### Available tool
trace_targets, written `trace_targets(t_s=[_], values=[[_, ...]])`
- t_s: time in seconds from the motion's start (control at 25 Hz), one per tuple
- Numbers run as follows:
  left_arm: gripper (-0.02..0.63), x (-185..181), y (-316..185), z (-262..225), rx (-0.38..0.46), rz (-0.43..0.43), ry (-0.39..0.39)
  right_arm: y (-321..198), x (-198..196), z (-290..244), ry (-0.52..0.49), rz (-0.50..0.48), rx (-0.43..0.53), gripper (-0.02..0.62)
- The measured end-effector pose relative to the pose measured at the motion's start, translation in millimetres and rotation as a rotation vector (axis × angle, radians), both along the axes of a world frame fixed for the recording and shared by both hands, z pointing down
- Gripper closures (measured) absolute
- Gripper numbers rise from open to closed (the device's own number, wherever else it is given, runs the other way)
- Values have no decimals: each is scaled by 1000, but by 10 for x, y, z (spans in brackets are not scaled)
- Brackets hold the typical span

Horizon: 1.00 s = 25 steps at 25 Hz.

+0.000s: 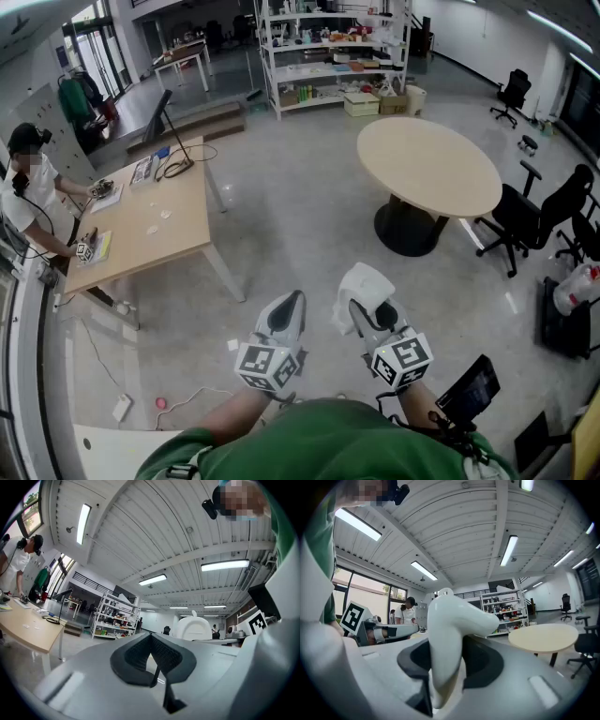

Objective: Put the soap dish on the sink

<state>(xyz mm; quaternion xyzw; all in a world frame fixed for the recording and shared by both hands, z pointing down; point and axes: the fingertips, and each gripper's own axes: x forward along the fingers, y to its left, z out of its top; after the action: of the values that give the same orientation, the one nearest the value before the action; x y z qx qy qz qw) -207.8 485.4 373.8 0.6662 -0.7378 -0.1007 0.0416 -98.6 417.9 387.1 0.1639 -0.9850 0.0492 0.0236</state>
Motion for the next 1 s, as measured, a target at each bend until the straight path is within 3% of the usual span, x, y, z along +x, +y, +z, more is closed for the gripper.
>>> trace_targets(t_s=[0.52, 1.0], values=[[600, -86, 10, -35, 17, 6, 0, 27, -88, -73, -12, -2, 18, 448], [600, 16, -137, -26, 7, 82, 18, -18, 7, -110, -22, 55, -2, 448]])
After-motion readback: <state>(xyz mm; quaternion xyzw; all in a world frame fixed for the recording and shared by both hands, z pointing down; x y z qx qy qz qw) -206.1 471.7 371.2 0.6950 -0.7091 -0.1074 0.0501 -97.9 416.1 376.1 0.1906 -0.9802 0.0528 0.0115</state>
